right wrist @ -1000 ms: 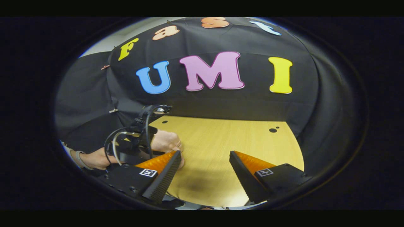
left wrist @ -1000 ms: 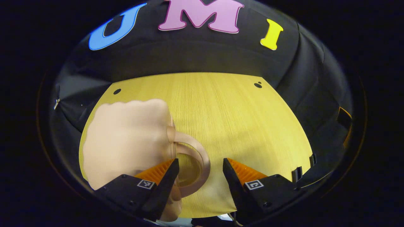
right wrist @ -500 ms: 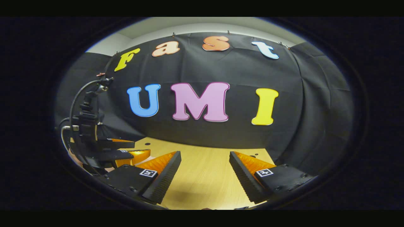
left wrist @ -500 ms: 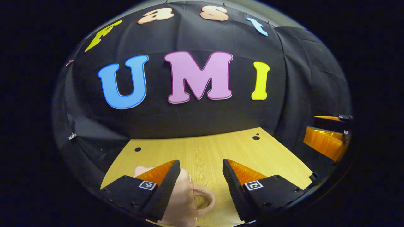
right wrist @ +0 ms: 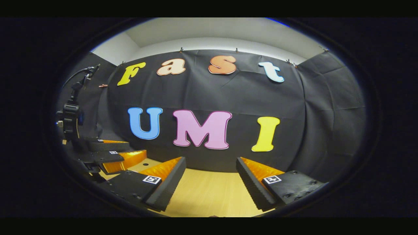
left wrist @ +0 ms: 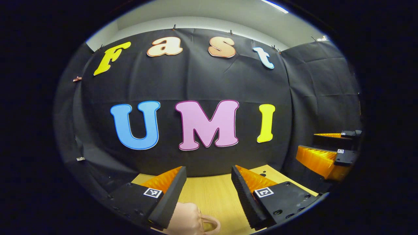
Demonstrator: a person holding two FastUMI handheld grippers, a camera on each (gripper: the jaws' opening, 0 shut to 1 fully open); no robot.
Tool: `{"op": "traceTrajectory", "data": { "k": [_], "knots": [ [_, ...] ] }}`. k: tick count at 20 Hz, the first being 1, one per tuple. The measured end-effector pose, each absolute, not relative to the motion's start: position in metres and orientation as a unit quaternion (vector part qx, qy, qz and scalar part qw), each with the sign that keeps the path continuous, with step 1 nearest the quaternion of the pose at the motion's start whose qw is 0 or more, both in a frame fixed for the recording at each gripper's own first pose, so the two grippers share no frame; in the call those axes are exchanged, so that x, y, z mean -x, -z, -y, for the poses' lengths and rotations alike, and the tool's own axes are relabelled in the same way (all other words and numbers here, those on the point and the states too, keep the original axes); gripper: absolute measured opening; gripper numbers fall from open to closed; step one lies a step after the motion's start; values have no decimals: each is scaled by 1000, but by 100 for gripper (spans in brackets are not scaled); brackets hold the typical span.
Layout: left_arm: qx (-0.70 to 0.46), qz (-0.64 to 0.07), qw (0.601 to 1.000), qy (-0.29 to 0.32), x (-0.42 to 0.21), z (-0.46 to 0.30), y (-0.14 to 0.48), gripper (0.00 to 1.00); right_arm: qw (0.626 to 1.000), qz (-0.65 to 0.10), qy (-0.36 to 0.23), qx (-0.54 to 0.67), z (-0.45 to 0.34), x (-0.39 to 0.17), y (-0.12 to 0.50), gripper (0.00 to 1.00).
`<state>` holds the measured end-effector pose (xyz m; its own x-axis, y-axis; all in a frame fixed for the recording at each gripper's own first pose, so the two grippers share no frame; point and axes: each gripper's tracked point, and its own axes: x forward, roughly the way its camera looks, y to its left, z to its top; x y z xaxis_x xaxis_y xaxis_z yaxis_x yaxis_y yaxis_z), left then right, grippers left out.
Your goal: First open the suitcase, pack the skin care products into it, and then close the suitcase.
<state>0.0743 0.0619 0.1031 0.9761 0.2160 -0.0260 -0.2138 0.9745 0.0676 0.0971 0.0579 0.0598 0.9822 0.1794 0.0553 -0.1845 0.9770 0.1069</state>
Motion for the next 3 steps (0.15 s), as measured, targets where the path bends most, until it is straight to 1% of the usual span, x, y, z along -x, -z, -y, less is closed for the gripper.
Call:
{"op": "traceTrajectory", "data": {
  "k": [1, 2, 3],
  "knots": [
    [-33, -17, 993, -109, -74, -63, -103, 87, 995, 27, -87, -51, -56, -97, -61, 97],
    [-33, -17, 993, -110, -75, -64, -101, 87, 995, 27, -86, -47, -57, -96, -62, 97],
    [-33, -22, 993, -109, -75, -64, -99, 87, 994, 30, -88, -48, -59, -95, -63, 92]
  ]
}}
